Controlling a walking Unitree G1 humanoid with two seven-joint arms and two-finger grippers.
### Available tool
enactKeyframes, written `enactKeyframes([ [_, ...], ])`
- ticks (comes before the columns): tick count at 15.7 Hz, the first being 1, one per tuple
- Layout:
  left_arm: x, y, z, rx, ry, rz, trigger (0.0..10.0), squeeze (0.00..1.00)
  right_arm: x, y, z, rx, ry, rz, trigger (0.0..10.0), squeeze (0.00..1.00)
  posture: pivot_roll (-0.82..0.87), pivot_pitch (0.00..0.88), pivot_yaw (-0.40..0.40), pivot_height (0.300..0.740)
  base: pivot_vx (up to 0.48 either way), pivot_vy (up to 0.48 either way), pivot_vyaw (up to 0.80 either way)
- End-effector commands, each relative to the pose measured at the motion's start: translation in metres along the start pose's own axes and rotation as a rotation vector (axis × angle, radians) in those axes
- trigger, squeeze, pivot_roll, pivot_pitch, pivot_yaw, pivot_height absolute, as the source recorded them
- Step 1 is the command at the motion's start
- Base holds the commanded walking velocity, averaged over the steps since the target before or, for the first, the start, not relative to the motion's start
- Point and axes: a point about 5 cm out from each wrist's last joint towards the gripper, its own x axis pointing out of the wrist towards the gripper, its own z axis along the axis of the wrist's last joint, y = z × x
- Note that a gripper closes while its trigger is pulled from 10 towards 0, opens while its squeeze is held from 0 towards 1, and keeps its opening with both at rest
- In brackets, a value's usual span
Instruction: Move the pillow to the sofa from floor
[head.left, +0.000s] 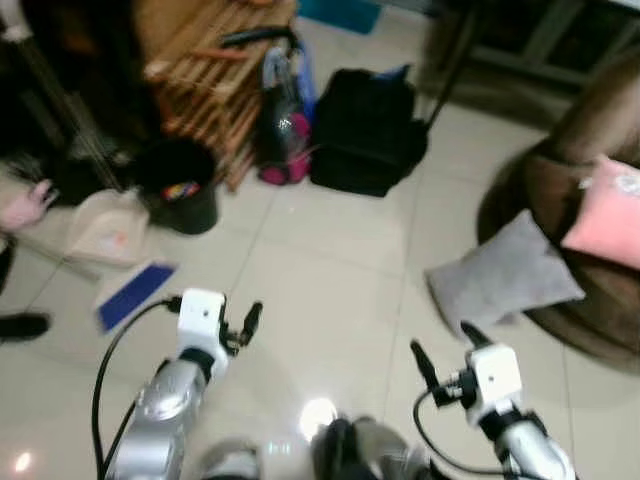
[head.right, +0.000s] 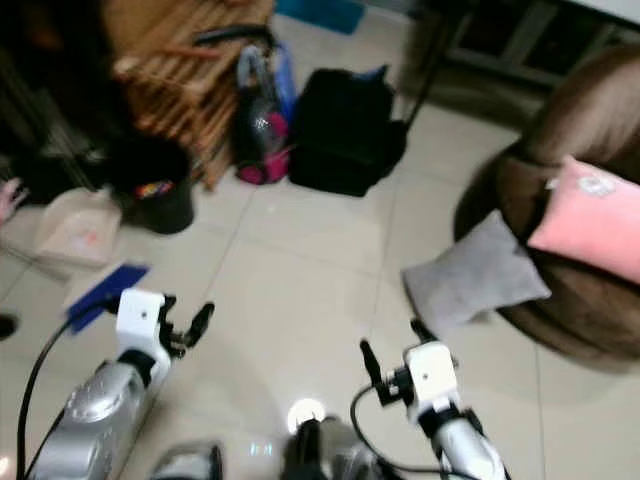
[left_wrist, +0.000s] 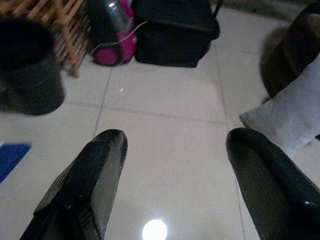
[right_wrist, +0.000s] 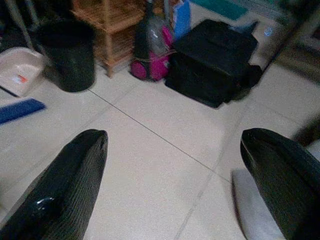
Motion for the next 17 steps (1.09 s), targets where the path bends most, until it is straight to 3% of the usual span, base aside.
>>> enactKeyframes([
  [1, -0.0009, -0.0090, -0.0022, 0.007, 0.019, -0.021, 10.0, 0.00, -0.0057, -0.0054, -0.0057, 0.011, 0.026, -0.023, 10.0, 0.00, 0.02, 0.237, -0.094, 0.740, 0.480, 0.000, -0.59],
  [9, -0.0016, -0.0080, 0.0004, 0.023, 0.037, -0.037, 10.0, 0.00, -0.0061, -0.0031, -0.0056, 0.023, 0.029, -0.025, 10.0, 0.00, 0.01, 0.242, -0.085, 0.740, 0.480, 0.000, -0.59],
  [10, -0.0026, -0.0103, -0.0002, 0.055, 0.046, -0.083, 10.0, 0.00, -0.0066, -0.0011, -0.0059, 0.023, 0.030, -0.023, 10.0, 0.00, 0.01, 0.238, -0.080, 0.740, 0.480, 0.000, -0.58],
  [12, -0.0016, -0.0119, -0.0042, 0.013, 0.053, -0.106, 10.0, 0.00, -0.0068, 0.0009, -0.0063, 0.029, 0.032, -0.025, 10.0, 0.00, 0.01, 0.230, -0.075, 0.740, 0.448, 0.000, -0.57],
  [13, -0.0005, -0.0136, -0.0040, -0.032, 0.045, -0.119, 10.0, 0.00, -0.0073, 0.0001, -0.0071, 0.033, 0.037, -0.031, 10.0, 0.00, 0.01, 0.228, -0.074, 0.740, 0.277, 0.394, -0.55],
  [14, 0.0004, -0.0131, -0.0009, 0.005, 0.039, -0.131, 10.0, 0.00, -0.0073, -0.0006, -0.0078, 0.038, 0.041, -0.036, 10.0, 0.00, 0.01, 0.221, -0.071, 0.740, 0.000, 0.469, -0.54],
  [17, 0.0008, -0.0080, 0.0023, 0.002, 0.028, -0.128, 10.0, 0.00, -0.0066, -0.0005, -0.0076, 0.046, 0.043, -0.044, 10.0, 0.00, 0.01, 0.220, -0.069, 0.740, 0.197, 0.380, -0.54],
])
